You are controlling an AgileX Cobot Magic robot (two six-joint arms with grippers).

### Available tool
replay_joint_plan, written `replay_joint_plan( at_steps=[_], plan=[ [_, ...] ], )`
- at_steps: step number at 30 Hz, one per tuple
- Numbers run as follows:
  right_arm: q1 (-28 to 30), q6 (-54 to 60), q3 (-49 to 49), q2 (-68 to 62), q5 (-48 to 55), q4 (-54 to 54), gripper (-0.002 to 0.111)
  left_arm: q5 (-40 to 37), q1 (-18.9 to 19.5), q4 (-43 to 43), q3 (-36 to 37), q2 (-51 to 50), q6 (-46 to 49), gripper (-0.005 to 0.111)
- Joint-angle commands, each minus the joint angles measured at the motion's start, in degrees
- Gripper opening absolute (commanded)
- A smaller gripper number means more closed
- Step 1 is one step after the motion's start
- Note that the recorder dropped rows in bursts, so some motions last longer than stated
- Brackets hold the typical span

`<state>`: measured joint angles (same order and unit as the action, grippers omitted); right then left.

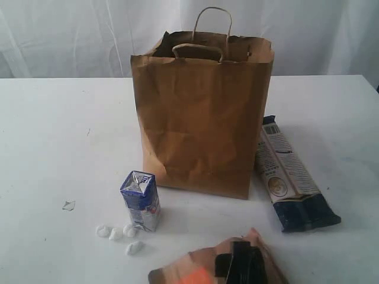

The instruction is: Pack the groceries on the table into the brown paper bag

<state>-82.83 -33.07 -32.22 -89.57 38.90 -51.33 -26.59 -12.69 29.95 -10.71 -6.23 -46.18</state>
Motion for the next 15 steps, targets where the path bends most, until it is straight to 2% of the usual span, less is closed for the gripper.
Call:
replay_joint_plan(
  at_steps=[1, 2, 5, 15],
  plan=[
    [0.0, -12.2, 0.8, -1.8, 5.0, 6.0, 0.041, 0.0, 0.0, 0.5, 0.3, -0.1, -0.1, 0.0],
    [0.0, -12.2, 0.8, -1.6, 5.7, 6.8, 0.025, 0.0, 0.0, 0.5, 0.3, -0.1, -0.1, 0.0],
    [0.0, -12.4, 0.8, -0.1, 5.7, 7.4, 0.0, 0.0, 0.0, 0.5, 0.3, -0.1, -0.1, 0.0],
    [0.0, -25.9, 0.8, 11.5, 5.8, 6.4, 0.0, 0.0, 0.0, 0.5, 0.3, -0.1, -0.1, 0.0]
  ],
)
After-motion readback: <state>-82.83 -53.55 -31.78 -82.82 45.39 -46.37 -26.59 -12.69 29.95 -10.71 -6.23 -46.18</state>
